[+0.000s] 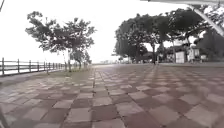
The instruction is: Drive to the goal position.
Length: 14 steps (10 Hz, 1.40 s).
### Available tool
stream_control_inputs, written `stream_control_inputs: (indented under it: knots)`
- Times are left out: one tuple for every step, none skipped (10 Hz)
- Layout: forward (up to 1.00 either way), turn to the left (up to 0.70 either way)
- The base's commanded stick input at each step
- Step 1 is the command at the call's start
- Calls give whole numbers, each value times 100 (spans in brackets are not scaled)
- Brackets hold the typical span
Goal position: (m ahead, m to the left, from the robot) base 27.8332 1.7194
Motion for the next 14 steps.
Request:
stream_control_inputs:
  knots:
    - [70,0]
    - [70,0]
    - [70,0]
    - [70,0]
    - [70,0]
    - [70,0]
    - [70,0]
    - [70,0]
    - [70,0]
    - [70,0]
    - [70,0]
    - [70,0]
    - [70,0]
    - [70,0]
